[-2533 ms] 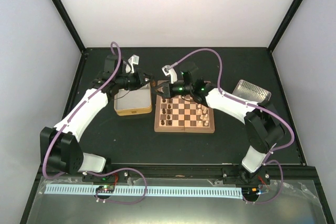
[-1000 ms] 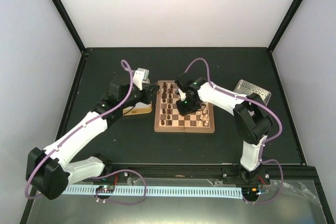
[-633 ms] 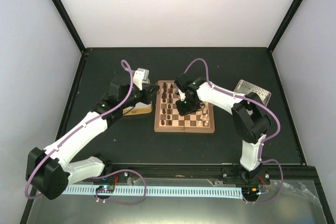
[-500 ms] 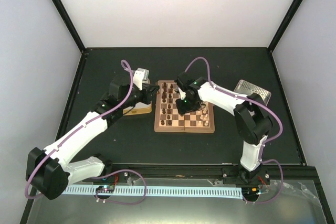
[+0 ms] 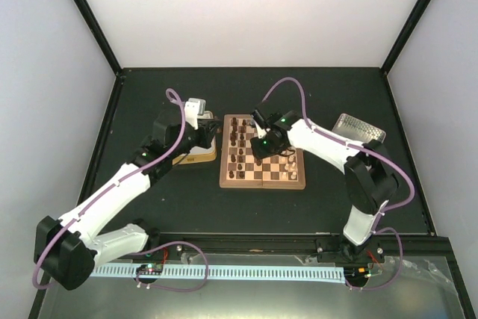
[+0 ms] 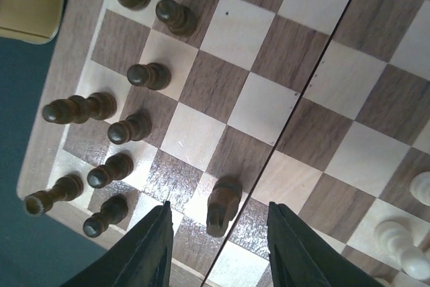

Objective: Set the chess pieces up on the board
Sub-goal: Place the chess piece on the chessboard.

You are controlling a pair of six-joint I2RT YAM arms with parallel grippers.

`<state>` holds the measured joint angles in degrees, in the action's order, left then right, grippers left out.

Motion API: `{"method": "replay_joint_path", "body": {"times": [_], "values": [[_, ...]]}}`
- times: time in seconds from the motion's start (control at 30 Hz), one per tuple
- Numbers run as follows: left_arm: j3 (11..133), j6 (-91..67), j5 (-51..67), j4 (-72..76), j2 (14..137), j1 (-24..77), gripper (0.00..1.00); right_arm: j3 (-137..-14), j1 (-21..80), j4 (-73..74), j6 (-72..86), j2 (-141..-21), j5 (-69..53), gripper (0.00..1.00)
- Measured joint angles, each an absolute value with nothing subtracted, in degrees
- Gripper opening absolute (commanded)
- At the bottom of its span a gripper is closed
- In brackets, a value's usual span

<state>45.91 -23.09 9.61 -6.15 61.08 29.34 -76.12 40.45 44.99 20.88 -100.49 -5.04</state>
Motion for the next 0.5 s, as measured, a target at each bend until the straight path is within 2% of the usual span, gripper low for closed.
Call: {"method": "replay_joint_path", "body": {"times": [0.27,0.43,0.5], "values": [[45.9,-23.2,7.6,-6.2,60.7,29.3,0.04,-76.2,41.8,45.6,20.1,-104.9,-4.8,0.32],[45.9,-23.2,7.5,-6.2,60.7,29.3,0.04,-76.2,41.8,45.9,19.7,-105.6,-4.2,0.13],[45.9,-23.2,7.5,-6.2,60.7,29.3,0.04,-76.3,41.8,45.8,19.9,-105.7,-3.7,0.08]]}}
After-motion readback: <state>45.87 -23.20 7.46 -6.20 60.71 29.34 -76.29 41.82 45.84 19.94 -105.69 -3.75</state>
